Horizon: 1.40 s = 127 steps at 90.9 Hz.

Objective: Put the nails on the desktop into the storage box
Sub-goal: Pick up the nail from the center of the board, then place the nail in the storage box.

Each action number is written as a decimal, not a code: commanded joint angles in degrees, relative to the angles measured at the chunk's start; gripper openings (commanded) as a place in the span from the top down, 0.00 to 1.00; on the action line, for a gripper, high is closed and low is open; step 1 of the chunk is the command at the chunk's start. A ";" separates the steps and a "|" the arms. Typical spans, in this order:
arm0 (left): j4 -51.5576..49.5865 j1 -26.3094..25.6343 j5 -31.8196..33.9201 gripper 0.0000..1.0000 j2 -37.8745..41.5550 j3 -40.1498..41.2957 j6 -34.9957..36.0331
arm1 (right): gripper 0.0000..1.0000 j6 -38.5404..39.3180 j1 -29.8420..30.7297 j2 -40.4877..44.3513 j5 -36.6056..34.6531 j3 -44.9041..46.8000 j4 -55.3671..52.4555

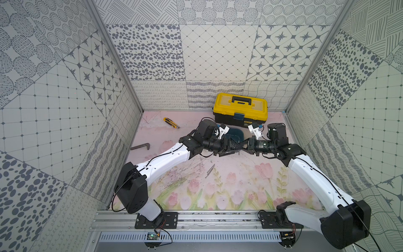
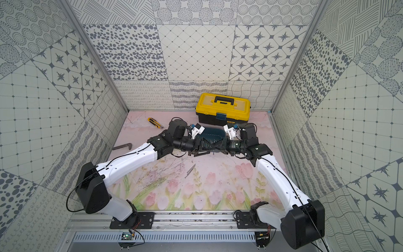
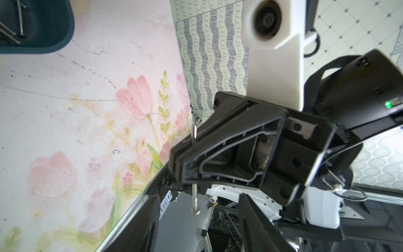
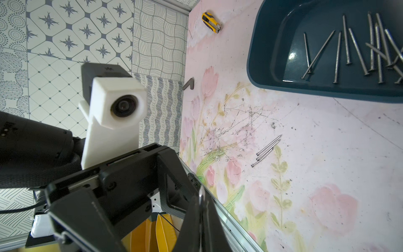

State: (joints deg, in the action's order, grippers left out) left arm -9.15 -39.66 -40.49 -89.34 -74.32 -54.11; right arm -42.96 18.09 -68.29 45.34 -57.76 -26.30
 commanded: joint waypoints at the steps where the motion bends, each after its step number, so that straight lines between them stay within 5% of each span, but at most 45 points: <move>1: -1.58 2.06 1.33 0.14 2.41 -0.81 3.52 | 1.00 3.38 0.07 -2.42 -2.12 -3.17 1.00; 7: -4.82 2.89 2.55 0.01 2.87 -1.95 5.27 | 1.00 4.67 -0.06 -4.33 -3.34 -4.79 0.21; 63: -12.44 5.04 13.51 0.01 18.07 6.73 19.47 | 1.00 19.46 -1.24 -30.15 -10.71 -32.59 -11.37; 83: -10.15 5.11 24.16 0.01 29.14 15.62 21.10 | 1.00 21.44 -1.91 -38.18 -12.09 -41.59 -14.48; 101: -18.29 5.13 31.23 0.00 34.39 17.47 20.48 | 1.00 22.85 -1.91 -44.07 -14.29 -48.33 -17.92; 127: -35.23 5.14 36.53 0.01 31.99 13.11 18.99 | 1.00 24.22 -1.66 -50.49 -19.11 -54.34 -21.44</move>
State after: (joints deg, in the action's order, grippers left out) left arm -30.70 -34.72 -11.70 -56.10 -58.78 -36.01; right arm -20.32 16.32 -116.55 29.23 -109.03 -46.24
